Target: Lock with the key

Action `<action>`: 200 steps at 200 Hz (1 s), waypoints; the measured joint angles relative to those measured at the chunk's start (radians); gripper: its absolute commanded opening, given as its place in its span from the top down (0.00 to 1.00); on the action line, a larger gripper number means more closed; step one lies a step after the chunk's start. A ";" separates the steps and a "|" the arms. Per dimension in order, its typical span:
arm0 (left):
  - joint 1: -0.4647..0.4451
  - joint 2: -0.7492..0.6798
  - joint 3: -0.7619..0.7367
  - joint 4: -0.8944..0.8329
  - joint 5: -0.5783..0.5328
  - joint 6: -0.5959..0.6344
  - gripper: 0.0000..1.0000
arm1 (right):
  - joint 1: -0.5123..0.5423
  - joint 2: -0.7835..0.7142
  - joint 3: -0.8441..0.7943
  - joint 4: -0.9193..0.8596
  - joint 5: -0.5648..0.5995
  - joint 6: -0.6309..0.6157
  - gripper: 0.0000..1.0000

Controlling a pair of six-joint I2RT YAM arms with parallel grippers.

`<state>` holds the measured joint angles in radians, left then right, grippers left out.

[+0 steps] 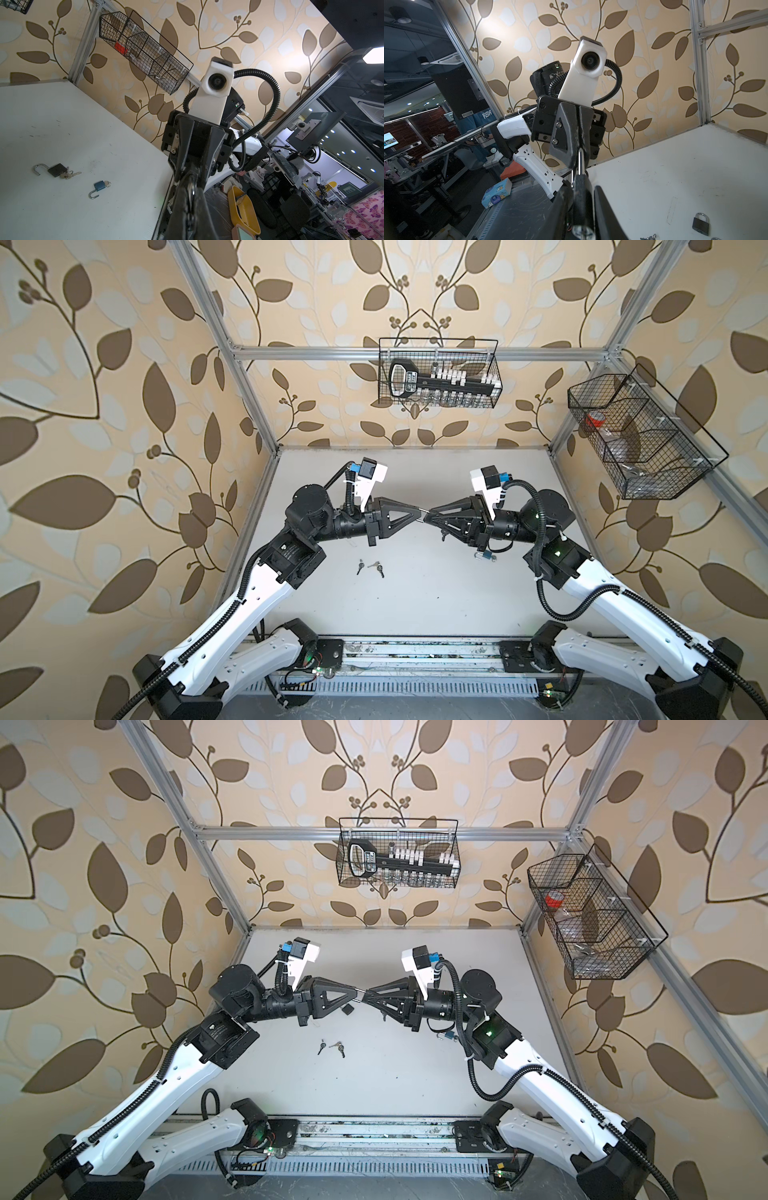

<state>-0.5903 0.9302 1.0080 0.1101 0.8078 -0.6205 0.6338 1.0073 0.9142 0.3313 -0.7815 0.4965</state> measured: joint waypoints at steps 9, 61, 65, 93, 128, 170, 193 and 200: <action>0.000 -0.001 0.000 0.000 -0.002 0.000 1.00 | 0.000 0.000 -0.004 0.001 0.000 0.002 0.70; 0.000 -0.003 0.000 0.000 -0.005 0.000 1.00 | 0.000 0.000 -0.014 0.003 0.000 0.010 0.75; 0.000 -0.003 0.000 0.000 -0.005 0.000 1.00 | 0.000 0.000 -0.014 0.004 0.000 0.009 0.75; 0.000 -0.006 0.000 -0.001 -0.006 0.000 1.00 | 0.000 0.000 -0.014 0.013 0.001 0.012 0.80; 0.000 -0.007 0.000 -0.019 -0.010 0.014 1.00 | 0.000 -0.006 -0.028 0.032 -0.002 0.028 0.93; 0.000 -0.007 0.011 -0.052 -0.012 0.053 1.00 | 0.000 -0.005 -0.036 0.053 -0.023 0.100 1.00; -0.003 -0.007 0.024 -0.069 -0.008 0.076 1.00 | 0.000 -0.003 -0.036 0.070 -0.040 0.151 1.00; -0.006 -0.007 0.025 -0.074 -0.008 0.080 1.00 | -0.001 -0.001 -0.035 0.074 -0.046 0.166 1.00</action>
<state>-0.5961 0.9230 1.0332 0.0364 0.8001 -0.5400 0.6327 1.0061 0.8787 0.4049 -0.8272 0.6621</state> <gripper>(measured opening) 0.050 0.143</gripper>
